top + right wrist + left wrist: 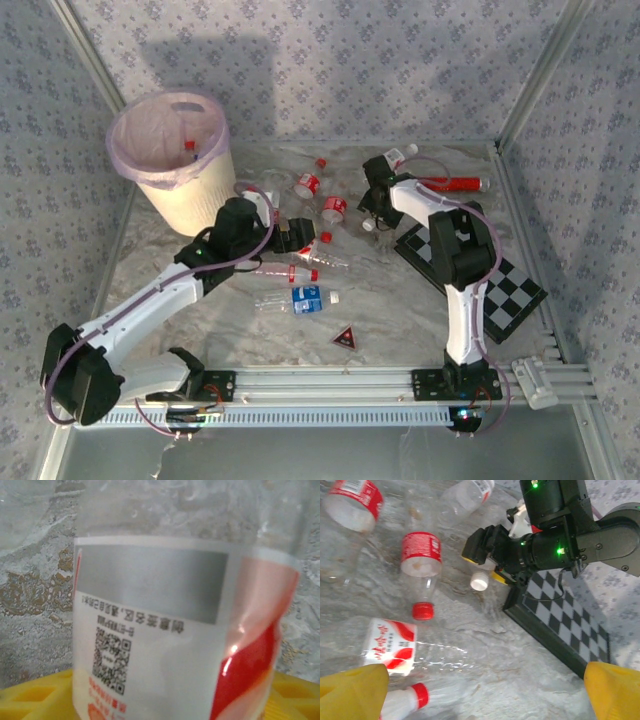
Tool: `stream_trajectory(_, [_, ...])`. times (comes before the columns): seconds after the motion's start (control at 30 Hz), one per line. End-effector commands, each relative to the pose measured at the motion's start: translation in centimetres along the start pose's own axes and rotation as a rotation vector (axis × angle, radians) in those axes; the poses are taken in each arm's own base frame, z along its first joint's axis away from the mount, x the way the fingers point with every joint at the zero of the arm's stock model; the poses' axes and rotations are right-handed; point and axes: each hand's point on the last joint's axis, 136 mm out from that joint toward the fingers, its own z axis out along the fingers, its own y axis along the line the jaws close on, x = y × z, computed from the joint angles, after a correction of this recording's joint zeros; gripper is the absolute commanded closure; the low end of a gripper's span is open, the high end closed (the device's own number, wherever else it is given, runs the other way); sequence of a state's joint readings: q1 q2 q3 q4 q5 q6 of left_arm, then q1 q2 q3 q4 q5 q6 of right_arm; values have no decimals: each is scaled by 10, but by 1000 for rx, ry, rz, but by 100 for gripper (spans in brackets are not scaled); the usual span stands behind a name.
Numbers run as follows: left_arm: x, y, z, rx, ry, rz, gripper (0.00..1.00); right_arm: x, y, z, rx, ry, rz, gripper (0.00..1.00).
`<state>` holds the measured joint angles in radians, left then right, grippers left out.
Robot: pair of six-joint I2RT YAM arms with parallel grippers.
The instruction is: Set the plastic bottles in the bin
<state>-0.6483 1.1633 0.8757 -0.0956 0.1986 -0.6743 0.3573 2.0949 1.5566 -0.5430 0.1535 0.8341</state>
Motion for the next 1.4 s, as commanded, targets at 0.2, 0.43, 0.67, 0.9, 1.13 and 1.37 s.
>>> stream_trajectory(0.2, [-31, -44, -1, 179, -65, -111, 0, -1, -19, -78, -74, -91, -150, 43])
stream_trajectory(0.43, [-41, -58, 29, 256, -47, -146, 1, 35, -18, -139, -392, -127, -457, 53])
stream_trajectory(0.67, [-48, -79, 56, 370, -56, -134, 0, 93, -13, -216, -800, -148, -648, 70])
stream_trajectory(0.9, [-32, -113, 76, 468, -21, -87, 0, 122, -18, -252, -975, -163, -638, 84])
stream_trajectory(1.13, [-9, -125, 93, 452, 24, -59, 0, 146, -14, -255, -1049, -96, -645, 88])
stream_trajectory(1.37, [7, -122, 109, 437, 57, -92, 6, 152, -12, -246, -1035, -116, -637, 88])
